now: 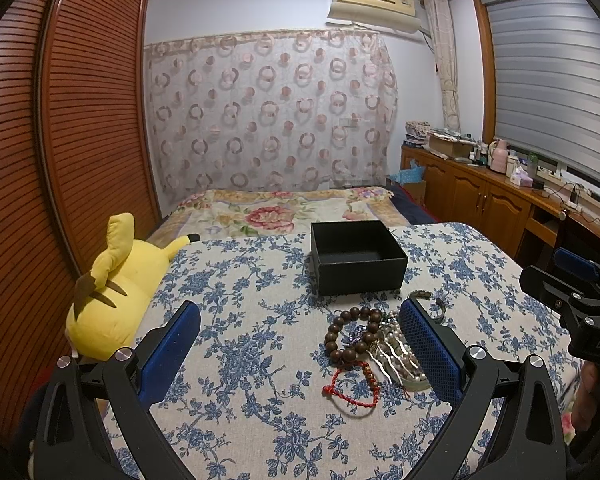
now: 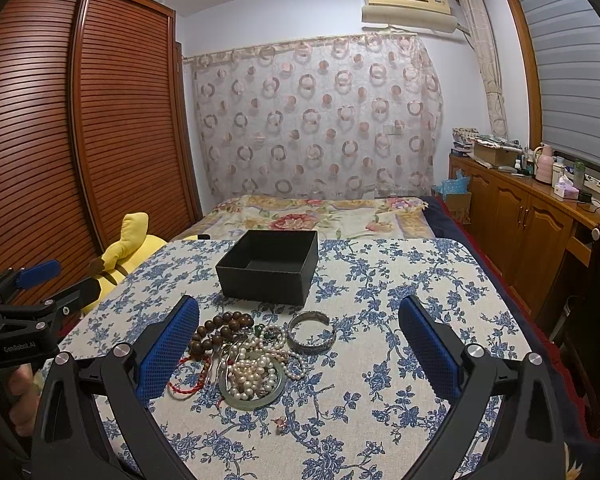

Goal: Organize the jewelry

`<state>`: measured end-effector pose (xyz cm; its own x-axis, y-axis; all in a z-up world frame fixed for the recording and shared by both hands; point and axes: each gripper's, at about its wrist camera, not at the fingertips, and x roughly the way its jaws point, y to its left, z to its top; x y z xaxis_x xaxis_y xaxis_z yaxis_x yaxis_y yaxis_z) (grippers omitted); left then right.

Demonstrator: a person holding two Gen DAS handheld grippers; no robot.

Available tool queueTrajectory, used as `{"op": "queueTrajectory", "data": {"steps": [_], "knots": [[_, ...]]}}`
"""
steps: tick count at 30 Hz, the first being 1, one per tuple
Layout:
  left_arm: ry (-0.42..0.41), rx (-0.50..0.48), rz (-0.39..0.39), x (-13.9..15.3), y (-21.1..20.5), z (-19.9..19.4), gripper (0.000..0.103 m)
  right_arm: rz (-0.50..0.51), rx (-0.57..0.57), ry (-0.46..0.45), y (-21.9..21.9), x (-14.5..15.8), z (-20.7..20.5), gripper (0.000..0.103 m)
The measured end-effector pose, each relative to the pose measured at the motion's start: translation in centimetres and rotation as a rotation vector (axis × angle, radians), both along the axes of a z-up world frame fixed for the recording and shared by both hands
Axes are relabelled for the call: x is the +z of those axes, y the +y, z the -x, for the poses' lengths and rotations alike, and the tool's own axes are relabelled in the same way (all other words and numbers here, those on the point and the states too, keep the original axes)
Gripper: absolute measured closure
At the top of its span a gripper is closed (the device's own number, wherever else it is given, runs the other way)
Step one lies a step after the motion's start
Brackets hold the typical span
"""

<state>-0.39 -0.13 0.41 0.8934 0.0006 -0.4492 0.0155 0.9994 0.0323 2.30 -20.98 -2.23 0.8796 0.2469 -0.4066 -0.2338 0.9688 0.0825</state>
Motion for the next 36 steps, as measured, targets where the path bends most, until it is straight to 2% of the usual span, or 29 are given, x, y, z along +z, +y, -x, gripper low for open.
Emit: {"op": "queueTrajectory", "data": {"steps": [36], "knots": [[-0.001,0.001,0.002,0.10,0.08,0.01,0.006,0.000,0.002,0.001,0.24,-0.04,0.04,0.002]]}}
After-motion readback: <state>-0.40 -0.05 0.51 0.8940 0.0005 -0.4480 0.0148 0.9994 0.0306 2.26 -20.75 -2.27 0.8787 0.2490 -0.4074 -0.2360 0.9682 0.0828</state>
